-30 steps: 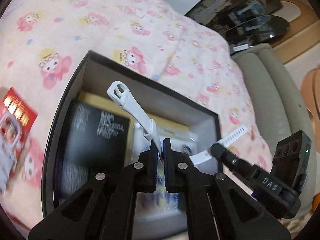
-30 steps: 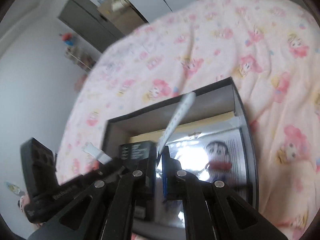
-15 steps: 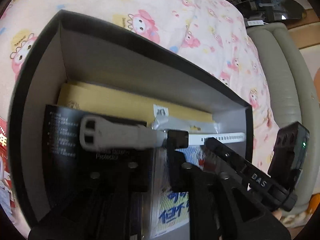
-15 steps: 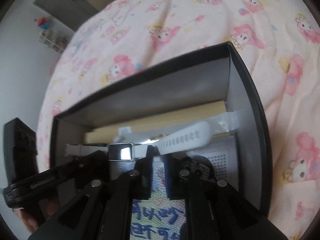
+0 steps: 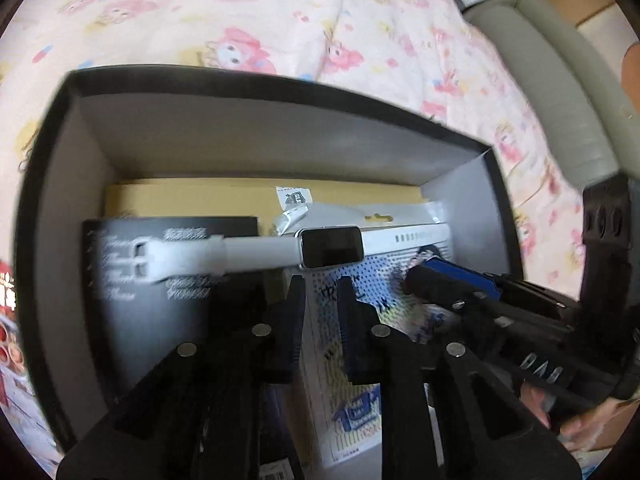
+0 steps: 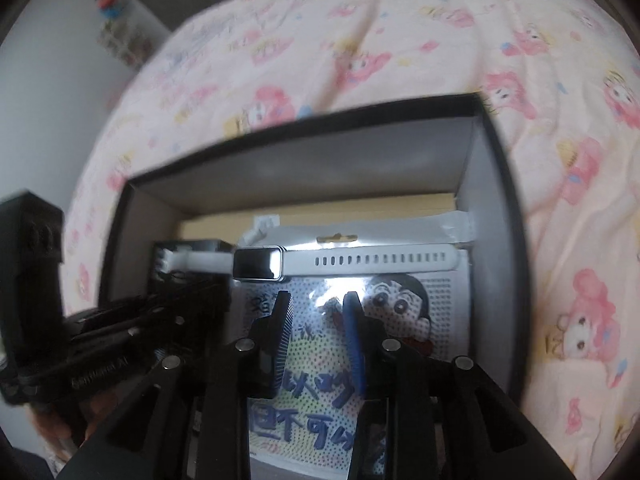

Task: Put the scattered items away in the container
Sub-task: 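Open both grippers and withdraw them from the box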

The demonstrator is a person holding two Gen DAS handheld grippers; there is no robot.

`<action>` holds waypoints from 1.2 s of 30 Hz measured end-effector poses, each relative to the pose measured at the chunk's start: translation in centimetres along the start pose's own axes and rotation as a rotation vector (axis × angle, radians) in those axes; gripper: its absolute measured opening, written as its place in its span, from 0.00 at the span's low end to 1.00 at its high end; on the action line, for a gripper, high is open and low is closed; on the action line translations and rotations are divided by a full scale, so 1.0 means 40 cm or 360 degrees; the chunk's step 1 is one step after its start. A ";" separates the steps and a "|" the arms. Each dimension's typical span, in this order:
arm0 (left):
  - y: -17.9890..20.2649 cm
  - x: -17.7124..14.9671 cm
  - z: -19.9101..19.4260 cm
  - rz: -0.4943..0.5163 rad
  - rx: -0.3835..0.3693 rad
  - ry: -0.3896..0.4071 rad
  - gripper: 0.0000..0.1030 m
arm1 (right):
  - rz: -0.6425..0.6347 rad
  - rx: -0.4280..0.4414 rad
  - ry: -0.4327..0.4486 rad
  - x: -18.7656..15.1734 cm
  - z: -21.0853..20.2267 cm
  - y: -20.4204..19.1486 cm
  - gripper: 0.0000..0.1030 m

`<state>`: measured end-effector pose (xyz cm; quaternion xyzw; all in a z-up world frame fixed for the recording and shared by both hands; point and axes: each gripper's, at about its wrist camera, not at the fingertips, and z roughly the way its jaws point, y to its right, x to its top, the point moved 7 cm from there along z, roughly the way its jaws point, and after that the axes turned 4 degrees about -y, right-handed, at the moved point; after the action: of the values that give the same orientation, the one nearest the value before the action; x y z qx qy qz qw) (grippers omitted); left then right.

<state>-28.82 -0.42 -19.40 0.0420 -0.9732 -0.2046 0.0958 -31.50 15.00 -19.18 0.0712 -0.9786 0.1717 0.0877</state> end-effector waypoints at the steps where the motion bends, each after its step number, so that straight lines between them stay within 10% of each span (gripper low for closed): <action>1: 0.008 0.010 0.010 0.0010 0.0011 -0.0019 0.14 | 0.0004 -0.0021 -0.0028 0.008 0.013 -0.002 0.22; 15: -0.046 0.084 -0.049 -0.0154 -0.0175 0.0121 0.13 | 0.0043 -0.0036 0.0103 0.089 0.023 0.005 0.22; 22: -0.060 0.050 -0.004 -0.0226 -0.0243 -0.0021 0.13 | 0.0073 0.0015 0.0050 0.040 0.030 -0.005 0.22; 36: 0.092 -0.026 -0.159 0.0114 -0.0100 0.0249 0.23 | -0.0037 -0.0137 0.0326 -0.027 -0.131 -0.086 0.22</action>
<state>-26.67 0.59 -12.37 0.0201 -0.9567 -0.2276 0.1802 -29.10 13.74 -13.43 0.0607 -0.9702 0.1348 0.1921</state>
